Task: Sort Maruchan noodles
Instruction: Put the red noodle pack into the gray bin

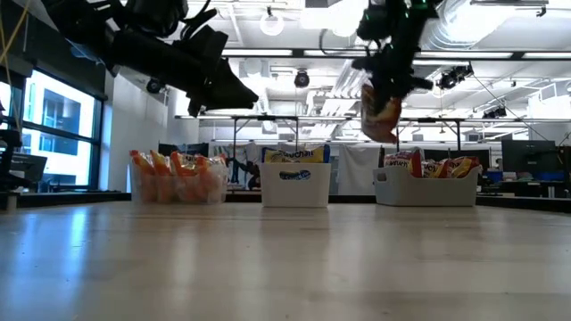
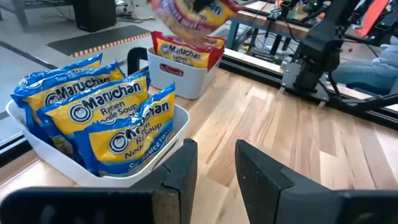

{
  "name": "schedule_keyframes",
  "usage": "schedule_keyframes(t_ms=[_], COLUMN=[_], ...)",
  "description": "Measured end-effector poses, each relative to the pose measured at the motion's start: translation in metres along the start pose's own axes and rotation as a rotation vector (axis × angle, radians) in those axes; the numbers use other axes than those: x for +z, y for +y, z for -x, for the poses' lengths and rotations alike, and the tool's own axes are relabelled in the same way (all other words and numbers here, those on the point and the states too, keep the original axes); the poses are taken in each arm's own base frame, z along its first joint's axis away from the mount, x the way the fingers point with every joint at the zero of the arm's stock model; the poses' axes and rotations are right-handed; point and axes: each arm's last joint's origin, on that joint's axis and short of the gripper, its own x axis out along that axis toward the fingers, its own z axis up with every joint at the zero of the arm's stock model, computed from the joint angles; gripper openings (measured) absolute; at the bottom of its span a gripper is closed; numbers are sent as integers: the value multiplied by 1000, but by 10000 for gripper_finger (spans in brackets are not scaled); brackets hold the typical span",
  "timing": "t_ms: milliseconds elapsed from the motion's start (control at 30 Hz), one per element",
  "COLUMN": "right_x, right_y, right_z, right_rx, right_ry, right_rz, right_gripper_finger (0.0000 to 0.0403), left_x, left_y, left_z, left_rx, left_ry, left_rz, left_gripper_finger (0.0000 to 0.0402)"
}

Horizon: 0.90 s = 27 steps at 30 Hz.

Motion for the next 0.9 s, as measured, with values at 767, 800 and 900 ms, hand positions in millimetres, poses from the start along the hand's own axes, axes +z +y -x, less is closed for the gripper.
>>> schedule_keyframes(t_ms=[767,800,900], right_x=[17,18,19], right_y=[-77,-79,-83], right_z=[-67,-67,-71], right_rx=[64,61,53], right_ry=[280,281,290], right_rz=[-192,-200,-212], right_gripper_finger=[67,67,67], left_x=[-1,-1,-1], left_y=[-1,-1,-1], left_z=[0,0,0], left_rx=[-48,-48,-48], left_ry=[22,22,22], left_rz=[-9,-9,-9], left_gripper_finger=[79,79,80])
